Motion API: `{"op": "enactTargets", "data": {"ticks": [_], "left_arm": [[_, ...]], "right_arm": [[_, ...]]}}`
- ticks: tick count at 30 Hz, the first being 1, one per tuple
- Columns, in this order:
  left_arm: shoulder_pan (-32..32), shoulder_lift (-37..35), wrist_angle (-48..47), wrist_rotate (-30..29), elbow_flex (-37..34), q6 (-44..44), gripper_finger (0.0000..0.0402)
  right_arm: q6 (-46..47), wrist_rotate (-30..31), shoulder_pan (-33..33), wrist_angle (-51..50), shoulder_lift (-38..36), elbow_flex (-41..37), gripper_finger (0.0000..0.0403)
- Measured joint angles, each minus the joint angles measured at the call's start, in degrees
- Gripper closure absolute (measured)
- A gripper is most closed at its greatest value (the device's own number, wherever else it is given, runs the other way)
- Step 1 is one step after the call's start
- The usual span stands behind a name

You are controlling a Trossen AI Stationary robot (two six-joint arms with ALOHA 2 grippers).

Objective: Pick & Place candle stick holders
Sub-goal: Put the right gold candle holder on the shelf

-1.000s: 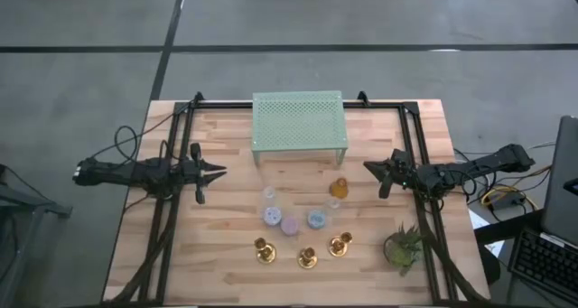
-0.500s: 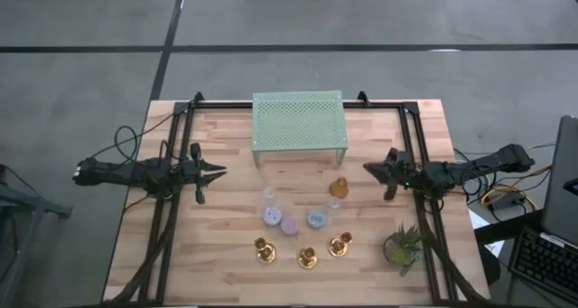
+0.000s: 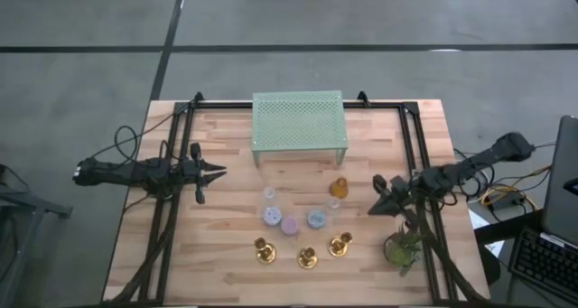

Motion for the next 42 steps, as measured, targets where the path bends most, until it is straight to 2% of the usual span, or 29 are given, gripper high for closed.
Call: {"op": "enactTargets", "data": {"ticks": [5, 9, 15, 21, 31, 42], "left_arm": [[0.0, 0.0, 0.0, 0.0, 0.0, 0.0, 0.0341], [0.0, 0.0, 0.0, 0.0, 0.0, 0.0, 0.0341], [0.0, 0.0, 0.0, 0.0, 0.0, 0.0, 0.0341], [0.0, 0.0, 0.0, 0.0, 0.0, 0.0, 0.0341], [0.0, 0.0, 0.0, 0.0, 0.0, 0.0, 0.0341], [0.0, 0.0, 0.1, 0.0, 0.0, 0.0, 0.0341]], "right_arm": [[0.3, 7.7, 7.1, 8.2, 9.5, 0.1, 0.0358], [0.1, 13.6, 11.8, 8.7, 17.7, 3.0, 0.0314], [-4.1, 17.1, 15.1, 8.7, 31.2, 10.0, 0.0257], [-5.3, 17.6, 15.4, 8.6, 42.8, 16.0, 0.0227], [-8.5, 20.3, 15.4, 8.7, 54.2, 23.1, 0.0244], [-8.4, 21.6, 15.4, 8.7, 55.7, 25.0, 0.0299]]}}
